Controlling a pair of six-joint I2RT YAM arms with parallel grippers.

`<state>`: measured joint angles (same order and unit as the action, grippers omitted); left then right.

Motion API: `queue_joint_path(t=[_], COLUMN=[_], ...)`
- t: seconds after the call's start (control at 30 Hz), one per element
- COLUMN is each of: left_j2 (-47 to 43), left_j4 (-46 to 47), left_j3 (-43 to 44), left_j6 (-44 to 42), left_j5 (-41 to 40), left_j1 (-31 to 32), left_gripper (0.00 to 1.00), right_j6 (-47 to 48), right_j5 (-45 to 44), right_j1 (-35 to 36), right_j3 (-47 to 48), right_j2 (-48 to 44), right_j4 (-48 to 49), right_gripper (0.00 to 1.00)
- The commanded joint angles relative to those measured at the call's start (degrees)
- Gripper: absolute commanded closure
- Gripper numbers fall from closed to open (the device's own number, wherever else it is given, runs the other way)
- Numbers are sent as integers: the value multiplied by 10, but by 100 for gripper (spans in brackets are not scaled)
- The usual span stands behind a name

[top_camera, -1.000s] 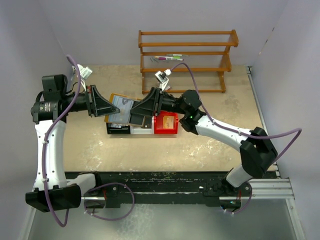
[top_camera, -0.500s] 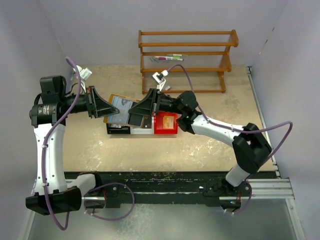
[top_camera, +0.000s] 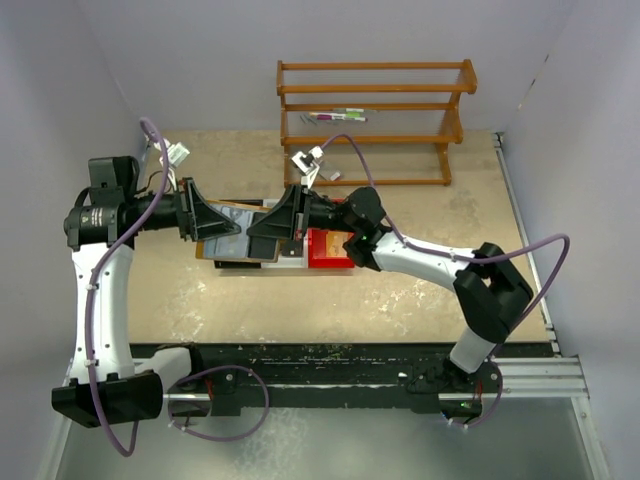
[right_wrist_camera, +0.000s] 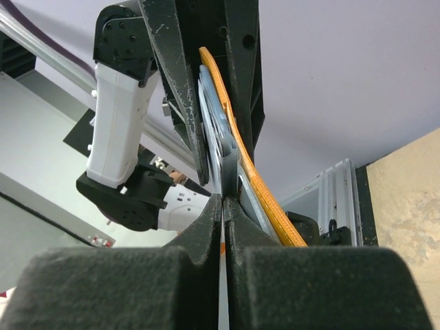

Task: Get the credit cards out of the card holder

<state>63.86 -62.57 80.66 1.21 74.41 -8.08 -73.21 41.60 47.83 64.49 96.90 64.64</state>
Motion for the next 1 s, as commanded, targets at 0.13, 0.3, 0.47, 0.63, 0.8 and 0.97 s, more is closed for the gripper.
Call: queue_joint_path(t=[0.13, 0.3, 0.47, 0.63, 0.8, 0.97], left_j2=[14, 14, 18, 19, 17, 13], left_j4=[-59, -77, -76, -76, -77, -65], left_j3=[10, 15, 21, 27, 31, 30], left_j6=[-67, -84, -82, -80, -74, -61], left_j5=[114, 145, 137, 137, 137, 137], left_j1=[3, 3, 3, 3, 3, 3], left_gripper=[64, 66, 82, 84, 83, 83], right_j6=[-6, -10, -3, 8, 23, 30], right_j5=[10, 6, 5, 4, 2, -17], right_j1=[-4, -10, -15, -18, -19, -18], right_j3=[-17, -32, -46, -60, -81, -74], right_j2=[-45, -52, -71, -88, -102, -102], right_j4=[62, 68, 61, 49, 30, 12], right_gripper=[100, 100, 100, 100, 100, 92])
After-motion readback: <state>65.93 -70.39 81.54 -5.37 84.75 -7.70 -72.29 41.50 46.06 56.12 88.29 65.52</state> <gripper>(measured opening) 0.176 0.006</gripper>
